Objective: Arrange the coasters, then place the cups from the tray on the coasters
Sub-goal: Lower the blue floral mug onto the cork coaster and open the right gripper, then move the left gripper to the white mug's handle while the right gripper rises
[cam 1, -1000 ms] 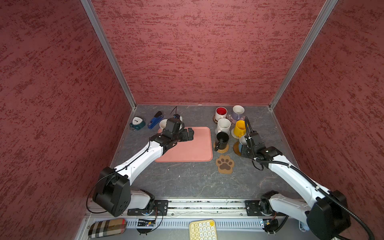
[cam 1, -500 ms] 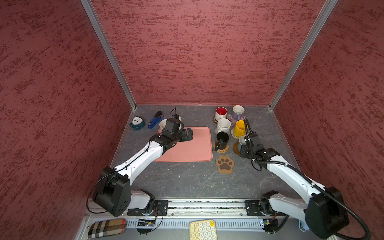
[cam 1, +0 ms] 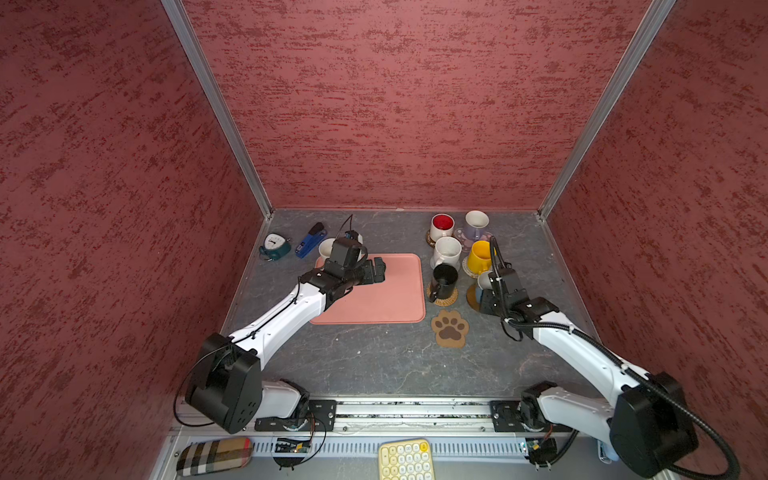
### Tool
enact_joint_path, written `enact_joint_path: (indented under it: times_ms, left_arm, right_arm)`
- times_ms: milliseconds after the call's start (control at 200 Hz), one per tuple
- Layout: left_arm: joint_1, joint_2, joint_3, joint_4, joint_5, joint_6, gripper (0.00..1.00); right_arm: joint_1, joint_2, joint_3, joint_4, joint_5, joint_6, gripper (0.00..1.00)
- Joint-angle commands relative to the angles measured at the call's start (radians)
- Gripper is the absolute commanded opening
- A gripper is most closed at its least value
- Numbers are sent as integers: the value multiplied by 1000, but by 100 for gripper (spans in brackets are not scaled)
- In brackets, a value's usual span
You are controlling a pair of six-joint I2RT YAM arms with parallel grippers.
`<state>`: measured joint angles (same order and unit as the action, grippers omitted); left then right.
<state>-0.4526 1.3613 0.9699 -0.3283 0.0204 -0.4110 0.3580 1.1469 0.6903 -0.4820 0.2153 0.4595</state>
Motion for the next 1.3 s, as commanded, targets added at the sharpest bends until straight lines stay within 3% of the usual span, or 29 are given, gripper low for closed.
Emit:
enact_joint_path:
  times_ms: [0,361,701,882,1167,1292]
  left_arm:
    - [7,-16,-16,21,-3,3,100]
    - [39,2,36,-28,-23,-15,100]
    - [102,111,187,-31,31,34,100]
    - [165,244,339,-66,72,43,88]
    - [193,490,614,-148,-14,61,71]
    - [223,593,727,-201,-22,66,57]
  right_arm:
    - [-6,-13,-10,42,8,1,43]
    - [-5,-56,10,0,-18,10,74]
    - [-5,-113,50,-47,-40,13,82]
    - [-5,-184,85,-95,-32,11,84]
    - [-1,-191,218,-171,-45,-57,84]
    - [2,-186,258,-162,-65,-68,84]
